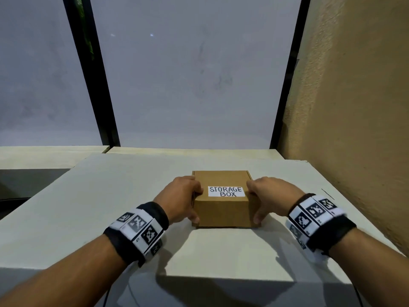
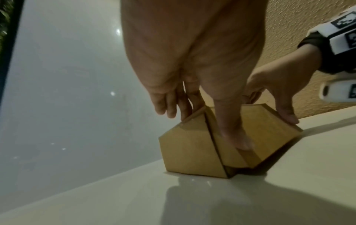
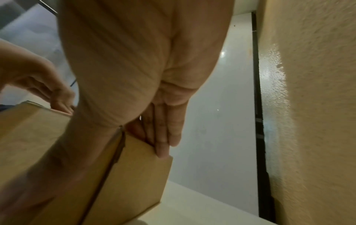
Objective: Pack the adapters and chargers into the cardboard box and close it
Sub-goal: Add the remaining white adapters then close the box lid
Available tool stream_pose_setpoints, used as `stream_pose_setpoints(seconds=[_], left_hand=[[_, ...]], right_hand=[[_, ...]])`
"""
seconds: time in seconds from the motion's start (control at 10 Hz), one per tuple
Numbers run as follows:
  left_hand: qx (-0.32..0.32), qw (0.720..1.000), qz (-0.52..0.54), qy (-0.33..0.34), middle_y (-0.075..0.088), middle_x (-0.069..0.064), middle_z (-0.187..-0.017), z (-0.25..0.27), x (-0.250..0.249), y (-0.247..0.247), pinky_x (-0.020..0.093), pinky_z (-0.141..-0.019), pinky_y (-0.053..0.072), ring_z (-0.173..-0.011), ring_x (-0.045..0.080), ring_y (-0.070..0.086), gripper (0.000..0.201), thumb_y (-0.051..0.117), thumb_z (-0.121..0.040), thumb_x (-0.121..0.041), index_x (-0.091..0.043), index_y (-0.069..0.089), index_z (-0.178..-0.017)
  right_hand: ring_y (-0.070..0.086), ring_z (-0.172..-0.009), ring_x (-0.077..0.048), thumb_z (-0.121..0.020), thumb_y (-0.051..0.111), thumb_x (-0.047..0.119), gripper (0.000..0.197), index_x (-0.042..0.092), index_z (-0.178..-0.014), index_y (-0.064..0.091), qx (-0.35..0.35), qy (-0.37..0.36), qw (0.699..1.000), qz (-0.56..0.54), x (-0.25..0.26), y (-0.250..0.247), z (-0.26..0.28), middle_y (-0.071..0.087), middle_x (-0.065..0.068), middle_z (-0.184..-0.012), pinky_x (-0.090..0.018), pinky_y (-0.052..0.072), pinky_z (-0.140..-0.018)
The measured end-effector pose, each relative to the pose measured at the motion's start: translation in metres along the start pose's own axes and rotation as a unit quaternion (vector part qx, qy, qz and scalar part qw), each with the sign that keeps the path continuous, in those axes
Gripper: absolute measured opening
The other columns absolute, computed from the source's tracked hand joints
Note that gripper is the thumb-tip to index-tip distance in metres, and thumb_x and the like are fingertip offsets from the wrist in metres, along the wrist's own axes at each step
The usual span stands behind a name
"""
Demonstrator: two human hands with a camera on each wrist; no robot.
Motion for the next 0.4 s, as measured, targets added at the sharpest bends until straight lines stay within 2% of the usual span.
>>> stream_pose_setpoints(seconds=[0.1, 0.2, 0.3, 0.4], left_hand=[[-0.004, 0.999, -0.037, 0.023, 0.058, -0.005, -0.112, -0.007, -0.005, 0.002, 0.024, -0.084, 0.048, -0.094, 0.015, 0.055, 0.059, 0.089, -0.059, -0.028, -0.021, 0.063, -0.111], [-0.013, 0.997, -0.066, 0.048, 0.056, -0.007, -0.104, -0.009, -0.009, 0.004, 0.022, -0.073, 0.046, -0.086, 0.014, 0.055, 0.048, 0.086, -0.063, -0.028, -0.023, 0.062, -0.105], [-0.004, 0.996, -0.053, 0.071, 0.055, -0.008, -0.107, -0.009, -0.01, 0.008, 0.022, -0.072, 0.047, -0.088, 0.013, 0.057, 0.035, 0.077, -0.071, -0.025, -0.024, 0.06, -0.101], [0.06, 0.997, -0.002, 0.057, 0.054, -0.008, -0.117, -0.016, -0.004, -0.003, 0.025, -0.084, 0.051, -0.098, 0.014, 0.058, 0.032, 0.073, -0.077, -0.024, -0.025, 0.062, -0.107]], right_hand=[[0.061, -0.093, -0.022, -0.067, 0.08, 0.046, 0.058, 0.017, -0.108, 0.051, 0.006, -0.02, 0.998, 0.059, 0.006, 0.001, -0.007, 0.063, -0.003, -0.107, -0.029, 0.04, -0.067], [0.063, -0.094, -0.024, -0.076, 0.073, 0.042, 0.05, 0.015, -0.113, 0.051, -0.011, -0.043, 0.993, 0.108, 0.015, 0.0, -0.01, 0.063, -0.005, -0.109, -0.031, 0.041, -0.069], [0.063, -0.096, -0.026, -0.083, 0.066, 0.035, 0.046, 0.013, -0.12, 0.049, 0.005, -0.054, 0.993, 0.101, 0.019, 0.002, -0.011, 0.061, -0.007, -0.114, -0.034, 0.048, -0.076], [0.063, -0.097, -0.029, -0.085, 0.059, 0.037, 0.036, 0.014, -0.113, 0.055, 0.038, -0.048, 0.997, 0.054, 0.014, -0.013, -0.012, 0.063, -0.008, -0.113, -0.035, 0.047, -0.074]])
Point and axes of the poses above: each hand's wrist, its own z-axis away from the middle knuckle, its own y-axis out of the palm, x = y × z, the point moved 10 cm from there along -z, towards the middle knuckle
